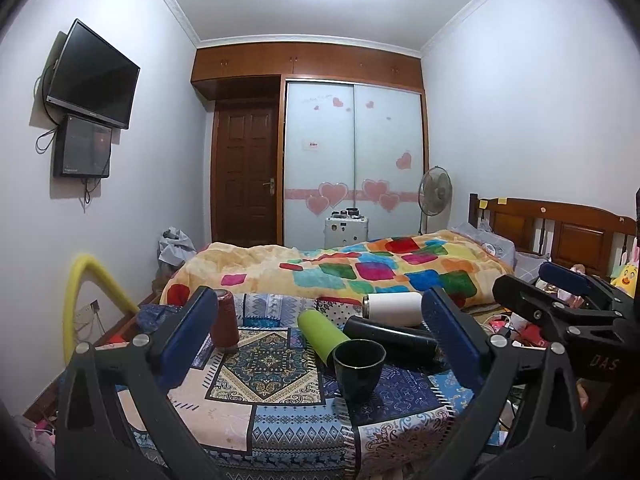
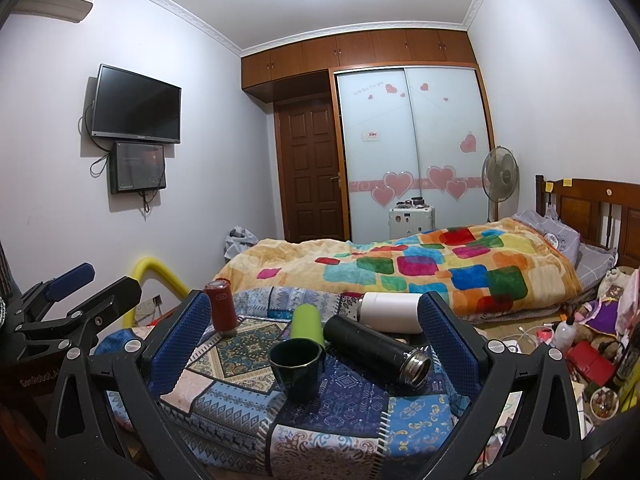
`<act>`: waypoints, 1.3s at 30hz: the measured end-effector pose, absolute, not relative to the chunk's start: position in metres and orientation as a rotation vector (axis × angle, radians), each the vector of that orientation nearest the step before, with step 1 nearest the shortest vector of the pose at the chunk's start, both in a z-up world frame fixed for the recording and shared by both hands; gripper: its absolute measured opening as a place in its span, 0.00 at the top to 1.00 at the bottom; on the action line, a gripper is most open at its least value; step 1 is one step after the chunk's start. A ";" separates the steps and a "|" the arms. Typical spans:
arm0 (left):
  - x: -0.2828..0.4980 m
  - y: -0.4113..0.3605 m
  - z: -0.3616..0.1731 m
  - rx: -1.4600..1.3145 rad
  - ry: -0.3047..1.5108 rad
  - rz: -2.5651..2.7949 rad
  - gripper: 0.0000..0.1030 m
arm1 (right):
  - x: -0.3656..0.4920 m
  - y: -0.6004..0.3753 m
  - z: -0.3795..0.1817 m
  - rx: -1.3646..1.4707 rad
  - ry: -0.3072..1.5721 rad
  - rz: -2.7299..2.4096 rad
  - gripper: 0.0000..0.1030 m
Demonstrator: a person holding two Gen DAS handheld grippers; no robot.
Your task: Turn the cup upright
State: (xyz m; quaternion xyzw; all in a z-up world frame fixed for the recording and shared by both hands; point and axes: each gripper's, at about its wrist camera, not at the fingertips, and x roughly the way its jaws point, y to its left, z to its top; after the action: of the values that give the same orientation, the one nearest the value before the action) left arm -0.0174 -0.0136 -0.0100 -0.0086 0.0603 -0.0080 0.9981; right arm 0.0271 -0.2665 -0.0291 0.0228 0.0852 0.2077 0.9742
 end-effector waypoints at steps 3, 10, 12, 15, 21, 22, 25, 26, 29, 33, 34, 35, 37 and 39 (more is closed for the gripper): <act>-0.017 -0.015 -0.010 -0.015 0.124 -0.015 0.00 | 0.027 -0.267 -0.029 0.046 0.171 0.417 0.00; -0.017 -0.013 -0.010 -0.016 0.127 -0.019 0.00 | 0.028 -0.265 -0.030 0.046 0.170 0.415 0.00; -0.017 -0.013 -0.010 -0.016 0.126 -0.023 0.00 | 0.028 -0.264 -0.030 0.046 0.169 0.415 0.00; -0.017 -0.013 -0.010 -0.016 0.126 -0.024 0.00 | 0.028 -0.264 -0.030 0.046 0.170 0.414 0.00; -0.018 -0.012 -0.011 -0.012 0.124 -0.030 0.00 | 0.028 -0.262 -0.029 0.044 0.167 0.417 0.00; -0.018 -0.012 -0.011 -0.013 0.123 -0.029 0.00 | 0.028 -0.261 -0.029 0.043 0.166 0.416 0.00; -0.019 -0.010 -0.011 -0.017 0.125 -0.031 0.00 | 0.028 -0.259 -0.028 0.042 0.165 0.416 0.00; -0.019 -0.010 -0.011 -0.019 0.126 -0.030 0.00 | 0.028 -0.260 -0.028 0.043 0.165 0.415 0.00; -0.018 -0.009 -0.011 -0.021 0.127 -0.029 0.00 | 0.028 -0.259 -0.028 0.040 0.162 0.412 0.00; -0.018 -0.009 -0.010 -0.021 0.128 -0.031 0.00 | 0.028 -0.257 -0.027 0.042 0.162 0.410 0.00; -0.018 -0.009 -0.010 -0.022 0.128 -0.031 0.00 | 0.028 -0.258 -0.027 0.043 0.162 0.410 0.00; -0.018 -0.009 -0.010 -0.022 0.128 -0.030 0.00 | 0.028 -0.257 -0.027 0.044 0.163 0.409 0.00; -0.018 -0.008 -0.010 -0.024 0.127 -0.026 0.00 | 0.028 -0.257 -0.027 0.043 0.163 0.411 0.00; -0.018 -0.008 -0.010 -0.027 0.128 -0.027 0.00 | 0.028 -0.257 -0.026 0.043 0.162 0.409 0.00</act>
State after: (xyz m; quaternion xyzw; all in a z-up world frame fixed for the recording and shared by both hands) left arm -0.0178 -0.0080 -0.0102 -0.0135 0.0638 -0.0134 0.9978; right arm 0.0276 -0.2569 -0.0264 0.0215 0.0802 0.2029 0.9757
